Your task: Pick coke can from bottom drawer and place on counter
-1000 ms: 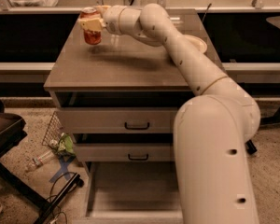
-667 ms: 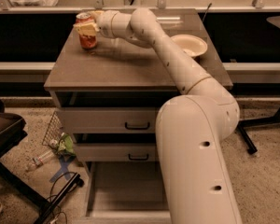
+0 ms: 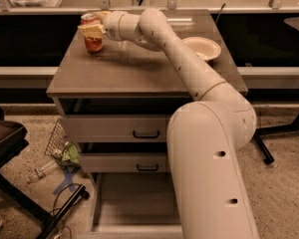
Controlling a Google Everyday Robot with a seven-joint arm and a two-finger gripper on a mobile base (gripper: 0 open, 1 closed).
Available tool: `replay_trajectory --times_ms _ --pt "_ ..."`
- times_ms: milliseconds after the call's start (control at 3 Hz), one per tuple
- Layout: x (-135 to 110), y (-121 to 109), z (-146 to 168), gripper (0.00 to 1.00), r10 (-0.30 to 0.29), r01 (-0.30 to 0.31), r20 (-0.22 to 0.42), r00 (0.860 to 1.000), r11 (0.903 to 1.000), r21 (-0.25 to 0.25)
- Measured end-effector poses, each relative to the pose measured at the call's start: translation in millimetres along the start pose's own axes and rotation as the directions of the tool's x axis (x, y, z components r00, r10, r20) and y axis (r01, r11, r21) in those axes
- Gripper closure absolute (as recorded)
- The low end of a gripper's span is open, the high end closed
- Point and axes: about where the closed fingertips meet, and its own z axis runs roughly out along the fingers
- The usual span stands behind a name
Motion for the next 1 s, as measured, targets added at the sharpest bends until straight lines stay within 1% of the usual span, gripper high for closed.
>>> replay_trajectory --times_ms 667,1000 --pt "0.9 5.3 5.9 0.04 0.002 -0.002 0.0 1.0 1.0 -0.01" --pt "1.1 6.7 7.4 0.0 0.003 -0.003 0.0 1.0 0.9999 -0.012"
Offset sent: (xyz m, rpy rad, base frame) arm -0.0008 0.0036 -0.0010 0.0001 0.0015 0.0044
